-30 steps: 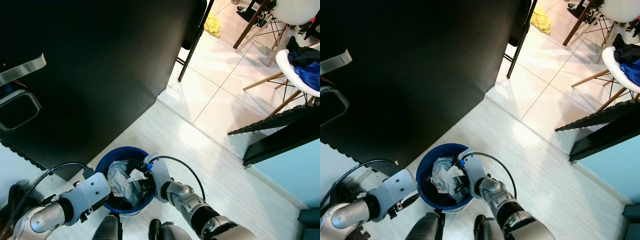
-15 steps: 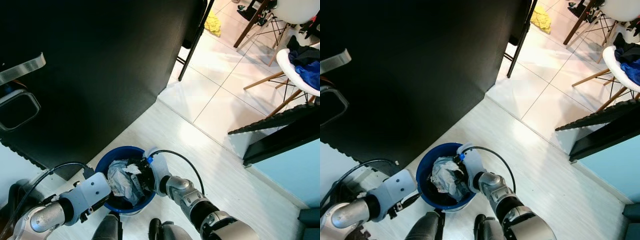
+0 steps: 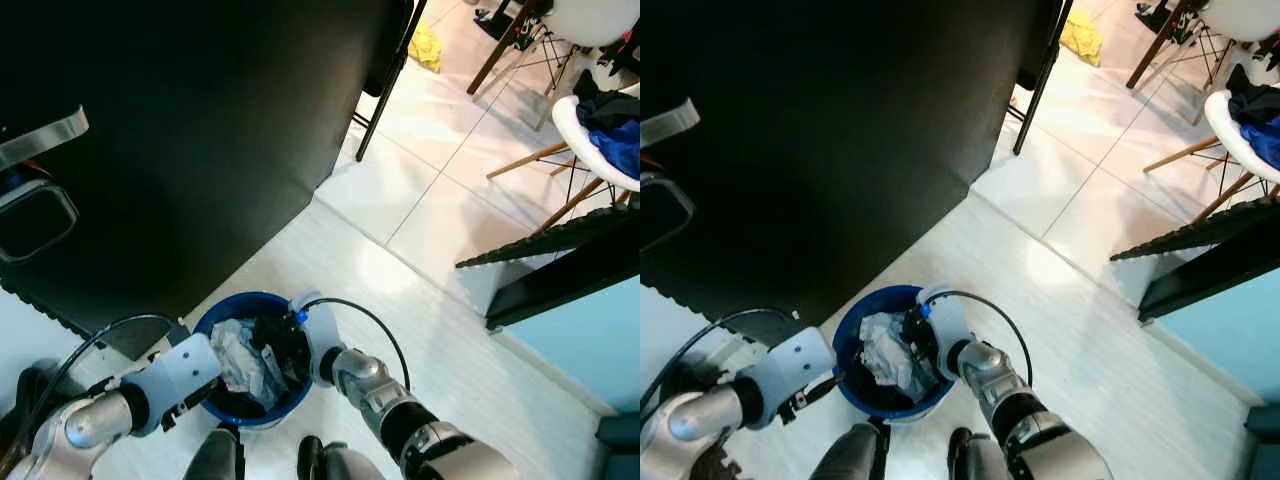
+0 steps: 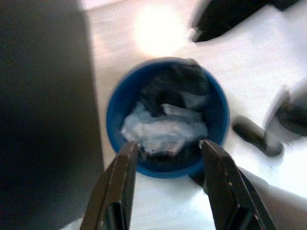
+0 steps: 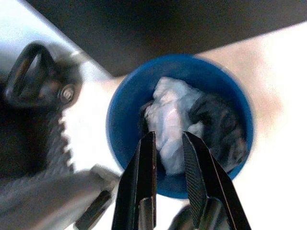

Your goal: Clean up the room

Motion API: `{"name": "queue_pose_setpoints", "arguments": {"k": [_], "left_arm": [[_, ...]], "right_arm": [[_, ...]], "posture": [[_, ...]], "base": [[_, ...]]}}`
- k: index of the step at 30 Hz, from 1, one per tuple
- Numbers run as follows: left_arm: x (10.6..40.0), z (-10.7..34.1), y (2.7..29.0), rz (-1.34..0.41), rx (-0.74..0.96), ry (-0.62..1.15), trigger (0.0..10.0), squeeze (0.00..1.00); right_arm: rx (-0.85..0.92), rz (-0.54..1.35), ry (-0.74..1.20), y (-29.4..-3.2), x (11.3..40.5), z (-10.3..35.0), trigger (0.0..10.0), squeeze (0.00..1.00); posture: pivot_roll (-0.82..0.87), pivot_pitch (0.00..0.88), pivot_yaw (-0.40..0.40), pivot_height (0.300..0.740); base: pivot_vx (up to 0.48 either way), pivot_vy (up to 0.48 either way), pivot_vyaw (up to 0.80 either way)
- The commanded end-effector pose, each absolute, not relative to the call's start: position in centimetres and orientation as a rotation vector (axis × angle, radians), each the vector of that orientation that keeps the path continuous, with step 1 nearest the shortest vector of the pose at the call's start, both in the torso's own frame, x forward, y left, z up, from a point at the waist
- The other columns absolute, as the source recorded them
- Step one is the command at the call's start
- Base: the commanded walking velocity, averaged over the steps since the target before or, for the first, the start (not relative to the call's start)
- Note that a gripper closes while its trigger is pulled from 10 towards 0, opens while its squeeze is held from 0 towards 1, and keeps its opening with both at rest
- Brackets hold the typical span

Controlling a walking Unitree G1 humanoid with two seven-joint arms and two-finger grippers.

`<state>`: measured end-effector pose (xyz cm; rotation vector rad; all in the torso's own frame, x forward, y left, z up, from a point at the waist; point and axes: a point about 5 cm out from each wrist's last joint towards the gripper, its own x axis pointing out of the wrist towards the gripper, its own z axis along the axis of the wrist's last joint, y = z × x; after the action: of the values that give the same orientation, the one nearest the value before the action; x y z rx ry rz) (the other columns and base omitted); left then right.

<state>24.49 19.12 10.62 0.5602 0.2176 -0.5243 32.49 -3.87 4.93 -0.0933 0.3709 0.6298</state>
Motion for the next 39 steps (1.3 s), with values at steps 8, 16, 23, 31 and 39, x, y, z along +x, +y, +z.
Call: {"name": "queue_pose_setpoints", "arguments": {"k": [8, 16, 23, 31, 39], "left_arm": [[26.4, 7.8, 16.1, -0.328, 0.266, 0.272, 10.0, 0.0], [28.3, 7.1, 13.7, -0.331, 0.226, 0.283, 10.0, 0.0], [28.8, 6.5, 13.3, -0.26, 0.179, 0.293, 10.0, 0.0], [28.5, 6.2, 14.1, -0.191, 0.1, 0.303, 10.0, 0.0], [28.4, 6.1, 14.0, -0.18, 0.09, 0.304, 10.0, 0.0]], "right_arm": [[0.02, 0.233, 0.252, -10.8, 33.9, 6.0, 10.0, 0.0], [0.015, 0.023, 0.19, -15.2, 31.1, 5.2, 10.0, 0.0], [-0.009, -0.051, 0.214, -15.8, 29.4, 4.3, 10.0, 0.0], [-0.015, -0.005, 0.25, -14.9, 28.7, 3.9, 10.0, 0.0], [-0.014, -0.01, 0.3, -15.0, 28.7, 3.7, 10.0, 0.0]], "posture": [[0.07, 0.13, -0.063, 0.74], [0.04, 0.066, -0.015, 0.74], [0.03, 0.045, -0.008, 0.74], [0.04, 0.023, -0.034, 0.74], [0.05, 0.018, -0.051, 0.74]], "base": [[0.0, 0.0, 0.0], [0.0, 0.0, 0.0], [0.0, 0.0, 0.0], [0.0, 0.0, 0.0], [0.0, 0.0, -0.5]]}}
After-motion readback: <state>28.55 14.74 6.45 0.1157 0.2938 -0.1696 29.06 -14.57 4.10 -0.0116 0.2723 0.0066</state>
